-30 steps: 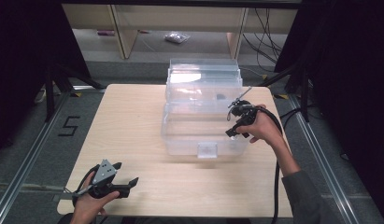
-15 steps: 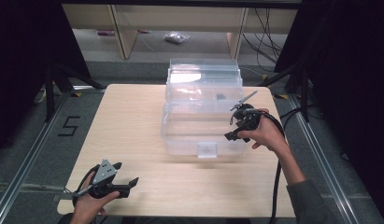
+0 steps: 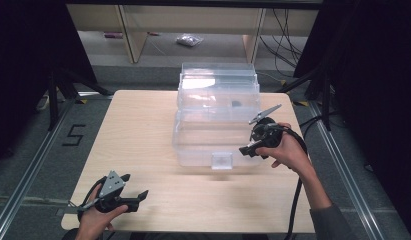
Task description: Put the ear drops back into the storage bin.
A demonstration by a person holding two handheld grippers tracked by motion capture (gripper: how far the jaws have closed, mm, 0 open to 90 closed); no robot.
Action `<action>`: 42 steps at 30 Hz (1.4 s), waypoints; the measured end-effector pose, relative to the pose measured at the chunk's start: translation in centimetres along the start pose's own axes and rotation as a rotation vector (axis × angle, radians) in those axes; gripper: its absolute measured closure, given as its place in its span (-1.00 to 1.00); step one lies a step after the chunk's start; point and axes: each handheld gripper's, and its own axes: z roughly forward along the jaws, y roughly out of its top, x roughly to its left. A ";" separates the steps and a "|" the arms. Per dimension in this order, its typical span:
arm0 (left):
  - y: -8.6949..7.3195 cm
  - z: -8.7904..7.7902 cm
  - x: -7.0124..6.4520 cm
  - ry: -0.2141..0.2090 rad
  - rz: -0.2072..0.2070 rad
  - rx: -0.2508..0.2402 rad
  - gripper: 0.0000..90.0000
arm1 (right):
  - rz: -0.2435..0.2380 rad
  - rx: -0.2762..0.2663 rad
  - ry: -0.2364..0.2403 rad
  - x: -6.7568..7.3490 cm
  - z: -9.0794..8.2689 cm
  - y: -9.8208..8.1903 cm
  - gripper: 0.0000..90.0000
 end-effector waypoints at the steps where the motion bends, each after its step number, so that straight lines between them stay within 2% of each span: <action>1: 0.0 0.0 0.0 0.000 0.000 0.000 -0.66 | 0.000 0.000 0.000 0.0 0.0 0.0 -0.38; 3: 0.0 0.0 0.0 0.000 -0.001 -0.001 -0.66 | -0.008 -0.008 0.009 0.1 0.0 -0.2 -0.38; 4: 0.0 0.0 0.0 0.001 0.000 -0.001 -0.66 | 0.027 0.002 0.008 0.5 -0.1 -0.3 -0.38; 5: 0.0 0.0 0.0 0.001 0.000 -0.001 -0.66 | -0.009 -0.013 0.013 0.4 0.0 -0.4 -0.38; 8: 0.0 0.0 0.0 0.001 -0.001 -0.002 -0.66 | 0.009 -0.012 0.017 0.8 0.1 -0.7 -0.39; 9: 0.0 0.0 0.0 0.000 -0.001 -0.002 -0.66 | -0.003 -0.019 0.024 0.7 0.1 -0.8 -0.38; 10: 0.0 0.0 0.0 0.001 0.000 -0.001 -0.66 | 0.015 -0.026 0.029 0.9 0.0 -0.9 -0.39; 12: 0.0 0.0 0.0 0.000 -0.001 -0.002 -0.66 | 0.013 -0.032 0.024 1.0 0.1 -1.1 -0.39; 14: 0.0 0.0 0.0 0.000 -0.001 -0.001 -0.66 | -0.017 -0.052 0.025 0.9 0.2 -1.4 -0.39; 15: 0.0 0.0 0.0 0.000 -0.001 -0.001 -0.66 | -0.017 -0.052 0.025 0.9 0.2 -1.4 -0.39; 16: 0.0 0.0 0.0 0.001 -0.001 0.000 -0.66 | 0.010 -0.054 0.031 1.3 0.3 -1.5 -0.40; 18: 0.0 0.0 0.0 0.000 0.000 0.000 -0.66 | -0.019 -0.054 0.029 1.2 0.3 -1.7 -0.41; 19: 0.0 0.0 0.0 0.000 0.000 0.000 -0.66 | 0.012 -0.048 0.037 1.5 0.3 -1.8 -0.41; 20: 0.0 0.0 0.0 0.000 0.000 -0.001 -0.66 | 0.014 -0.052 0.035 1.5 0.4 -1.9 -0.41; 22: 0.0 0.0 0.0 0.000 -0.002 -0.002 -0.66 | -0.013 -0.066 0.038 1.5 0.4 -2.1 -0.42; 23: 0.0 0.0 0.0 0.001 -0.001 -0.001 -0.66 | 0.011 -0.062 0.028 1.7 0.5 -2.2 -0.42; 24: 0.0 0.0 0.0 0.000 0.000 0.000 -0.66 | -0.011 -0.069 0.041 1.7 0.5 -2.3 -0.42; 27: 0.0 0.0 0.0 0.000 0.000 -0.001 -0.66 | 0.010 -0.062 0.035 1.9 0.5 -2.3 -0.43; 29: 0.0 0.0 0.0 0.001 0.000 0.000 -0.66 | -0.007 -0.070 0.045 1.9 0.4 -2.5 -0.43; 30: 0.0 0.0 0.0 0.000 0.000 0.000 -0.66 | 0.000 -0.065 0.037 2.0 0.4 -2.5 -0.43; 31: 0.0 0.0 0.0 0.000 0.000 0.000 -0.66 | 0.031 -0.065 0.032 2.3 0.4 -2.6 -0.43; 32: 0.0 0.0 0.0 0.000 -0.001 -0.001 -0.66 | 0.009 -0.061 0.046 2.2 0.3 -2.7 -0.43; 33: 0.0 0.0 0.0 0.000 -0.001 -0.001 -0.66 | 0.025 -0.053 0.035 2.5 0.4 -2.9 -0.43; 34: 0.0 0.0 0.0 0.000 -0.001 -0.001 -0.66 | -0.017 -0.066 0.053 2.3 0.5 -2.8 -0.43; 37: 0.0 0.0 0.0 0.000 -0.001 -0.002 -0.66 | -0.011 -0.072 0.047 2.5 0.6 -3.1 -0.43; 38: 0.0 0.0 0.0 0.000 -0.001 -0.001 -0.66 | 0.014 -0.061 0.053 2.6 0.6 -3.1 -0.43; 39: 0.0 0.0 0.0 0.000 0.000 0.000 -0.66 | 0.014 -0.061 0.053 2.6 0.6 -3.1 -0.43; 41: 0.0 0.0 0.0 0.000 0.000 0.000 -0.66 | -0.023 -0.090 0.053 2.5 0.8 -3.3 -0.43; 42: 0.0 0.0 0.0 0.000 0.000 -0.001 -0.66 | -0.009 -0.082 0.059 2.7 0.6 -3.4 -0.43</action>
